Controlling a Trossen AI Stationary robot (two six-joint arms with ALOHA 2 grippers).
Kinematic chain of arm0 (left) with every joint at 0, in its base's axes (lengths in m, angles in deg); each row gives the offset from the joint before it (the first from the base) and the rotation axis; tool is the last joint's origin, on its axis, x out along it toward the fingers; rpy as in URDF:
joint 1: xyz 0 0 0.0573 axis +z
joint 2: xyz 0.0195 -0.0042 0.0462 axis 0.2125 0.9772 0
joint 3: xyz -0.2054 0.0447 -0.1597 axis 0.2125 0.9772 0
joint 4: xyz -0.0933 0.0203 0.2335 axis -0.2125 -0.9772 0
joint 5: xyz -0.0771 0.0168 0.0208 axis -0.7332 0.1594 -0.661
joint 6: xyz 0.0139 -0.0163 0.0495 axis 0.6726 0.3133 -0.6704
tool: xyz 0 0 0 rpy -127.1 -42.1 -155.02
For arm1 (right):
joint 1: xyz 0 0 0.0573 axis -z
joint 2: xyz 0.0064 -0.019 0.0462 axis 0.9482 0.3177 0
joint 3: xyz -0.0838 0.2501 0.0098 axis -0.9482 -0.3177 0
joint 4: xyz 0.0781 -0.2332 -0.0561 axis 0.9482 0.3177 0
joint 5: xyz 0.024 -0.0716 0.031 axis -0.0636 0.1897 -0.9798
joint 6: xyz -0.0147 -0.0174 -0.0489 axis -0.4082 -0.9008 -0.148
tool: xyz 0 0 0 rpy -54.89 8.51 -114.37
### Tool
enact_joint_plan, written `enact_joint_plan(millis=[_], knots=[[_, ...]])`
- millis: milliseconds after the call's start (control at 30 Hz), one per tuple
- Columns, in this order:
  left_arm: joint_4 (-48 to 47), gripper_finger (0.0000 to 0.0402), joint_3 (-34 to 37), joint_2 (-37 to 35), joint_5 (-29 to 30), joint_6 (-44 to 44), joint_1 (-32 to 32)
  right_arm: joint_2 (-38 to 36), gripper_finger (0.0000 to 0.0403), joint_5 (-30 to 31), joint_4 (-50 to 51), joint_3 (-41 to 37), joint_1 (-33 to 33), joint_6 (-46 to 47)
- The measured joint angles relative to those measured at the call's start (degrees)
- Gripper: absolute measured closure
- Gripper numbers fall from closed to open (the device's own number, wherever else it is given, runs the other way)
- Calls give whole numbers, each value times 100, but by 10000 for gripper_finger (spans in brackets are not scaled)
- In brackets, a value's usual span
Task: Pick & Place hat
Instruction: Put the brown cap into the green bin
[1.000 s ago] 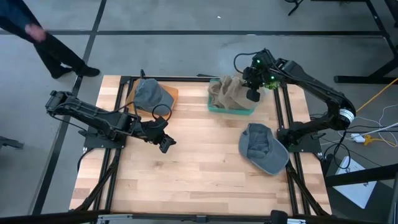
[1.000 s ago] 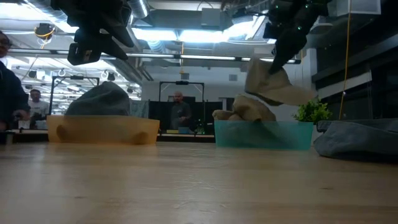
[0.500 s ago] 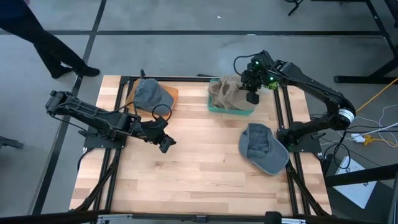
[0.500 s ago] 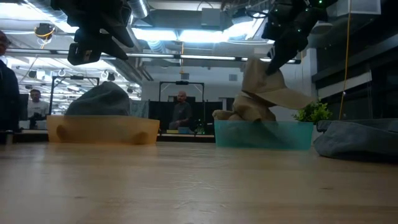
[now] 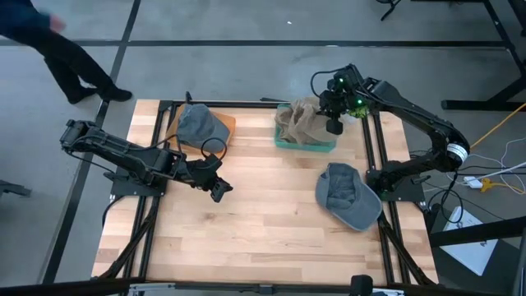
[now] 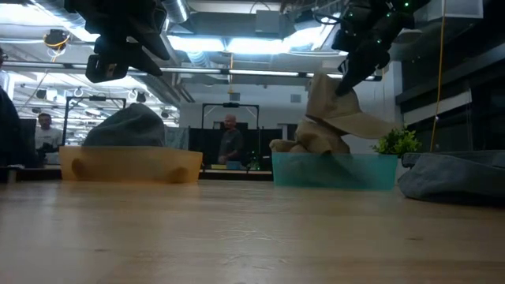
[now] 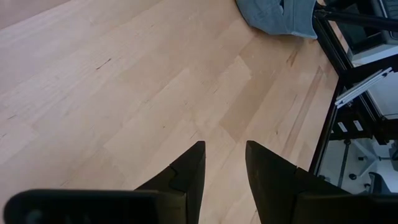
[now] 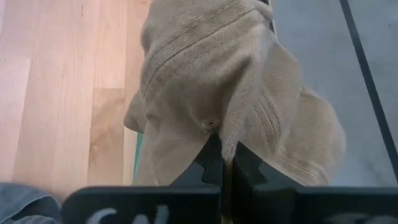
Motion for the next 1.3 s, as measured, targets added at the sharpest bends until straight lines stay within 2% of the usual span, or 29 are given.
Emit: enact_joint_plan(millis=[333, 500, 800, 900, 1033, 1300], knots=[[-21, 294, 0, 0, -11, 7, 0, 213, 400, -107, -23, 0, 48, -161], [-21, 294, 0, 0, -13, 7, 2, 528, 400, -384, -137, 0, 51, -275], [-23, 292, 0, 0, -13, 9, 0, 1261, 400, -403, -342, 2, 51, -339], [-21, 294, 0, 1, -13, 8, 2, 1460, 400, -261, -328, 2, 51, -211], [-37, 294, 0, 1, -13, 10, 0, 1587, 400, 303, -420, 2, 79, 373], [-37, 291, 0, 2, 22, 4, 1, 1423, 391, 200, -228, 4, 193, 733]])
